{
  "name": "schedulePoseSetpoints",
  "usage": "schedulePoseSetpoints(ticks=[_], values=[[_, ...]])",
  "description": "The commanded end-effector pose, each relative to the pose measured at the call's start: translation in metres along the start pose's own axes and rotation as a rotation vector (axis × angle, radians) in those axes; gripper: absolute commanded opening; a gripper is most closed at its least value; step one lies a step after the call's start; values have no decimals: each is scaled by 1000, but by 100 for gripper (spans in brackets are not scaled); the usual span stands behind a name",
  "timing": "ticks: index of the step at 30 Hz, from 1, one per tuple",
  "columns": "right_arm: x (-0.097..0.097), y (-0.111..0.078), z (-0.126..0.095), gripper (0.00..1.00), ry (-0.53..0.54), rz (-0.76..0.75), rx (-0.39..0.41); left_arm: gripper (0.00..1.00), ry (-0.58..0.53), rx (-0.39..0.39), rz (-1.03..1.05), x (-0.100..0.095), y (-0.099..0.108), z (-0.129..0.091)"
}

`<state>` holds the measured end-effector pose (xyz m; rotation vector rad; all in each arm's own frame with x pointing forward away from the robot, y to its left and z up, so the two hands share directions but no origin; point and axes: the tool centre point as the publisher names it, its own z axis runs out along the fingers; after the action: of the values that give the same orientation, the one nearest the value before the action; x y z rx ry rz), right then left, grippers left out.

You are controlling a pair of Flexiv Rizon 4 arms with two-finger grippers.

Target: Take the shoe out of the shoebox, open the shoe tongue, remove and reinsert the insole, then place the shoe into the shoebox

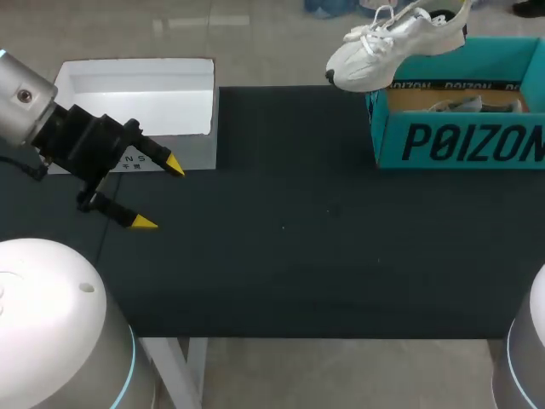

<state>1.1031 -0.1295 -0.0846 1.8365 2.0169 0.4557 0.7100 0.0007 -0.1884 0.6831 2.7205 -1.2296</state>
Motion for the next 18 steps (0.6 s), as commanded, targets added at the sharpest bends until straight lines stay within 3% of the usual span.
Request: schedulePoseSetpoints(ticks=[1,8,14,18], values=[[-25,9,12,0,-89,259,-21,100,3,-3,-1,0,0,0],[-73,8,30,0,-160,431,-15,100,3,-3,-1,0,0,0],[-110,-7,49,0,-194,539,48,100,3,-3,-1,0,0,0],[-124,-12,57,0,-195,584,54,100,3,-3,-1,0,0,0]])
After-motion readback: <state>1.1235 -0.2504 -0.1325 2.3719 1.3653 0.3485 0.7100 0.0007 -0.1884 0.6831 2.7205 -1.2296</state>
